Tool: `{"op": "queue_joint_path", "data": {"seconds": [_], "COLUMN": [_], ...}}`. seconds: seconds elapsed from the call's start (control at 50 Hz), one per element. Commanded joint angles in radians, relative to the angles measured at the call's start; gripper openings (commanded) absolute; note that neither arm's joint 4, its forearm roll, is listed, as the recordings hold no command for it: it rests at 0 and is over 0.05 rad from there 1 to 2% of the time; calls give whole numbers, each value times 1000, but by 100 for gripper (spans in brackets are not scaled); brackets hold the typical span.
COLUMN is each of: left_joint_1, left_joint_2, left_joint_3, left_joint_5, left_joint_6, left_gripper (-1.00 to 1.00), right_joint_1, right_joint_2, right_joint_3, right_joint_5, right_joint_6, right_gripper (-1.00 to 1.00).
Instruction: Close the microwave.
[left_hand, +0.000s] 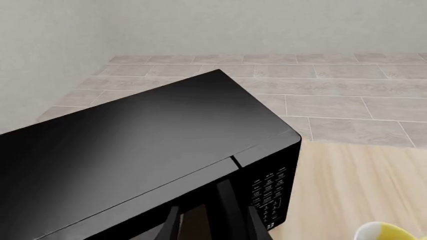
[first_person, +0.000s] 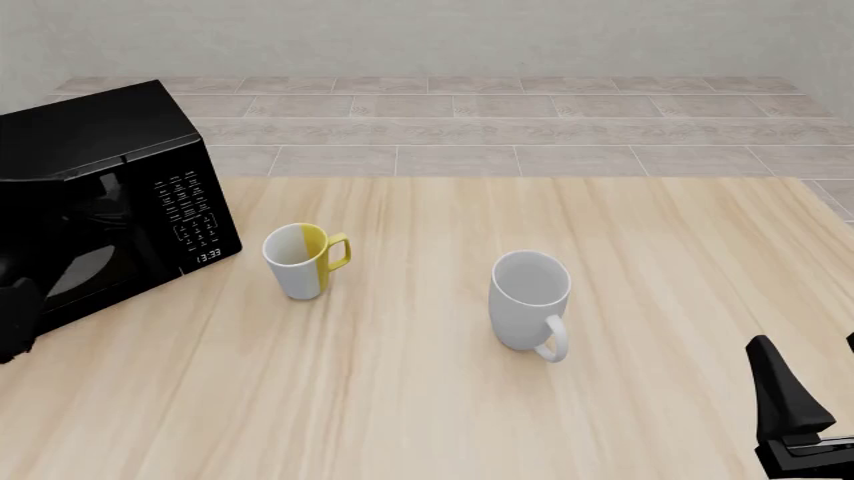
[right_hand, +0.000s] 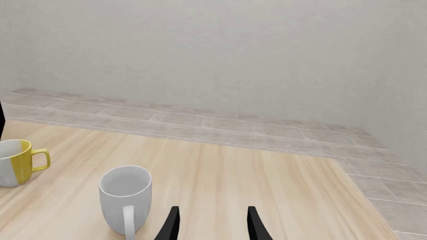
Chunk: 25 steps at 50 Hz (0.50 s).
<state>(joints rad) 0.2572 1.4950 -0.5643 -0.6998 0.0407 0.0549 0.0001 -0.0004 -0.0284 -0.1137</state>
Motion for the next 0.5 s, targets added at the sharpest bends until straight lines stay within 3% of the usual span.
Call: {"op": "queue_joint_path", "data": {"seconds": [0.02,0.08,0.1,0.22,0.3,0.34,0.5], "left_joint_1": [-67,-66,-95,-113,-132,-140,-193], "left_joint_2": [-277,-355,-476,-714,-950,-996,-1448], "left_joint_3": [251,306,383,452,479,479,467], "left_joint_5": [-26,-3,20,170,361,404,841], "left_joint_6": [-7,-12,7,-5,-23,-21,-33], "left_gripper": [100,100,100,100,100,100,100], "right_joint_1": [-5,-6,-8,-14,-9,-8,-3], "right_joint_2": [0,0,0,0,0,0,0], "right_joint_3": [0,0,0,0,0,0,0], "right_joint_5": [-1,-2,-2,1,0,0,-1], "right_joint_6": [1,4,1,1,3,3,8], "right_gripper": [100,100,100,100,100,100,100]}}
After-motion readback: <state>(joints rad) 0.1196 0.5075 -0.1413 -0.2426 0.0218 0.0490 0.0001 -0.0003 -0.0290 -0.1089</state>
